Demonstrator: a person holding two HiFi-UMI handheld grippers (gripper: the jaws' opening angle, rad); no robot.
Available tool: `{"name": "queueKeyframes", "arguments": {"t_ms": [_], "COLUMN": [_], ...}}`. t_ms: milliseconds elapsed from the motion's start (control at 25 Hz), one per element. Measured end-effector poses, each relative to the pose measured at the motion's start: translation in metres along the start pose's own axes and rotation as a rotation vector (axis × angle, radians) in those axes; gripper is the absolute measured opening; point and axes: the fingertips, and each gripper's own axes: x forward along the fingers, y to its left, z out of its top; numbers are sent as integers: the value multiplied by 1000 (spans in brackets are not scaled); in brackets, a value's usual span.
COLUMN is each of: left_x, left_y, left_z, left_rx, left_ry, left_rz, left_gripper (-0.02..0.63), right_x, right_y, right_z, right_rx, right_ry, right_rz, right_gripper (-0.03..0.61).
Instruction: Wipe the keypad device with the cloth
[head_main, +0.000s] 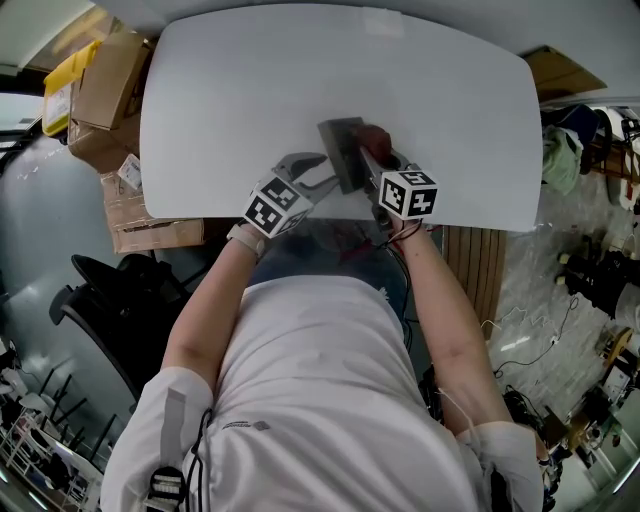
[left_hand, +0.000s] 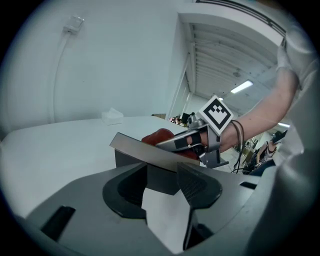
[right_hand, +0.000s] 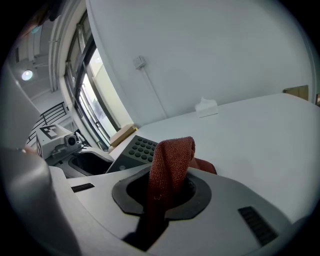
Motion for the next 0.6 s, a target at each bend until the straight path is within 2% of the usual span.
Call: {"name": "queueKeyframes", "arguments": {"t_ms": [600], "left_x": [-2], "left_y": [2], "left_z": [1], "left_rx": [-23], "left_ry": [-1], "left_rz": [56], "left_gripper": [180], "right_x": [8], "right_y": [-32], "right_z": [-8], "right_rx": [47], "right_ry": [12], "right_rz": [-13], "right_gripper": [54]}}
